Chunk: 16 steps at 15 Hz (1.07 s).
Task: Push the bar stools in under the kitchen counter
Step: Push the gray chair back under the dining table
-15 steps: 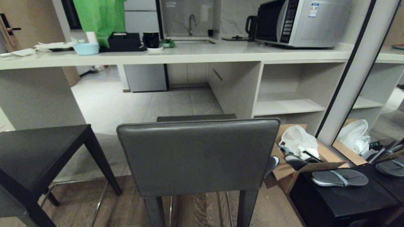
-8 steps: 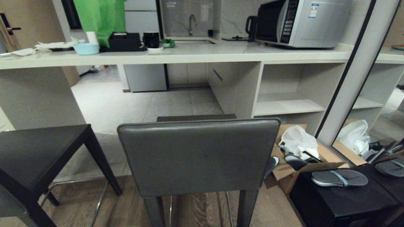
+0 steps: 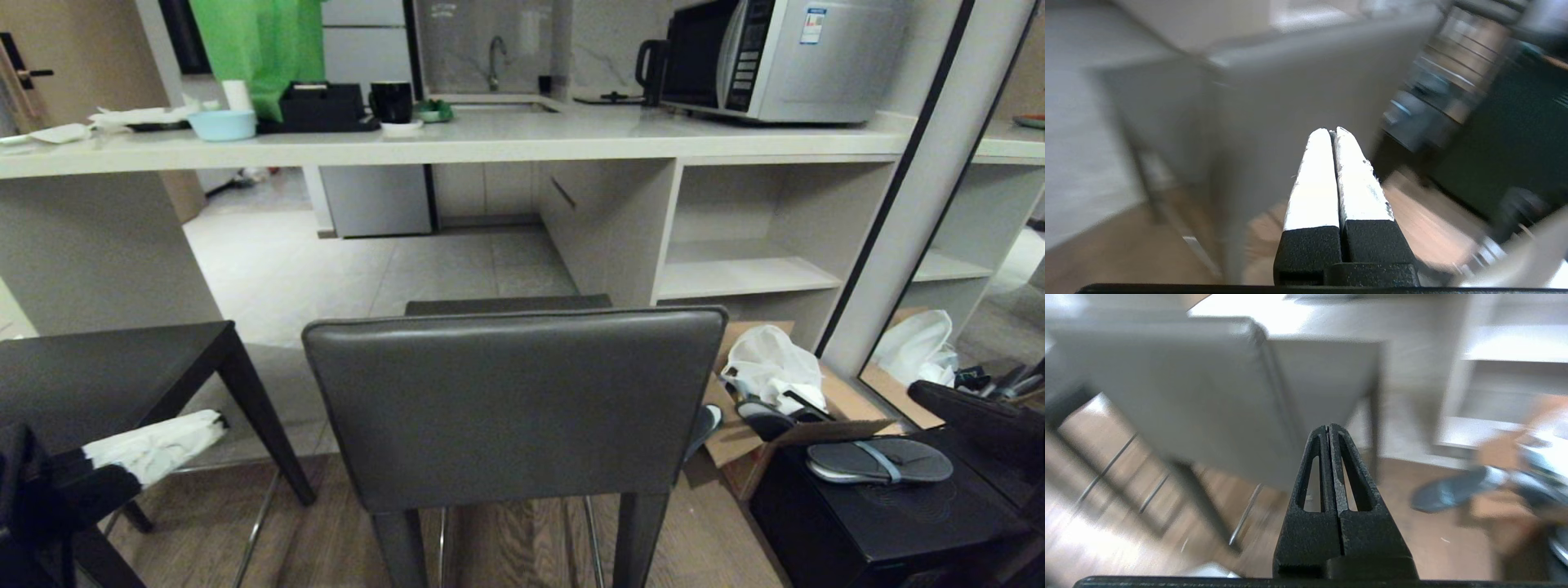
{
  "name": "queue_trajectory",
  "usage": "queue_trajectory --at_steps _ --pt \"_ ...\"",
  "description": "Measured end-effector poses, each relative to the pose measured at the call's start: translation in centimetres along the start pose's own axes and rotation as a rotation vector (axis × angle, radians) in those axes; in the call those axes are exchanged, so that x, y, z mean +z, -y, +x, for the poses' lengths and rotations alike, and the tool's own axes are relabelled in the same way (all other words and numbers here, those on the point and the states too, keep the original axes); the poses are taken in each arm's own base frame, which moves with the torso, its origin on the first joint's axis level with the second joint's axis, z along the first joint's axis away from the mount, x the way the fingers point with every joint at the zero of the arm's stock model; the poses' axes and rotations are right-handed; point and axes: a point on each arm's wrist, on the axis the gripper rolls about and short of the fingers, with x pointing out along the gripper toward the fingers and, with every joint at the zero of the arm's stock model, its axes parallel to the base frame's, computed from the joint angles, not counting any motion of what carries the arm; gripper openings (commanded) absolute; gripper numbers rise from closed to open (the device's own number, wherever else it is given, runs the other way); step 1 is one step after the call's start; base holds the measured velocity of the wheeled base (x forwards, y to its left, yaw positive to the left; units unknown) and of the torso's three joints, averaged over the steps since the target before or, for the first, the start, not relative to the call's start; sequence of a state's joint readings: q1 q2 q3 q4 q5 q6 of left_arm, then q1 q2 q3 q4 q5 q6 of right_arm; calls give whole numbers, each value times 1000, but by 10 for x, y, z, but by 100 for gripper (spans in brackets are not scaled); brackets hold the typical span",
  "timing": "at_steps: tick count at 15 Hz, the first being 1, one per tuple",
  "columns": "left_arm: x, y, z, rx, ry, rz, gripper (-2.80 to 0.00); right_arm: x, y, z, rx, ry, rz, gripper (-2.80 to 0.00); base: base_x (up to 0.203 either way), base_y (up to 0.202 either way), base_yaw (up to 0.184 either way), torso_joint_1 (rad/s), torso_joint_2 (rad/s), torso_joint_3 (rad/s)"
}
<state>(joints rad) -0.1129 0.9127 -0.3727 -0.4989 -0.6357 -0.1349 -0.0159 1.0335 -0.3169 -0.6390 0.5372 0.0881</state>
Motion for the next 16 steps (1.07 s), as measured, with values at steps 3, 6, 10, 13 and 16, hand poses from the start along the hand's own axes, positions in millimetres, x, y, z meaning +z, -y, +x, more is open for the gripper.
queue_trajectory --at_steps 3,6,10,13,16 --pt "-13 -23 22 -101 -25 -17 -280 -15 28 38 204 -33 -45 -280 0 0 0 0 0 0" --pt "-28 -34 30 -117 -21 -10 0 -29 43 61 421 -24 -80 0 0 0 0 0 0 0" --pt "-34 -40 37 -157 -13 14 0 -44 46 86 522 -63 -64 0 0 0 0 0 0 0" --pt "-36 -45 42 -190 -13 25 0 -47 42 100 606 -77 -56 0 0 0 0 0 0 0" --pt "-42 -54 38 -137 -29 8 0 -47 41 114 658 -78 -61 0 0 0 0 0 0 0"
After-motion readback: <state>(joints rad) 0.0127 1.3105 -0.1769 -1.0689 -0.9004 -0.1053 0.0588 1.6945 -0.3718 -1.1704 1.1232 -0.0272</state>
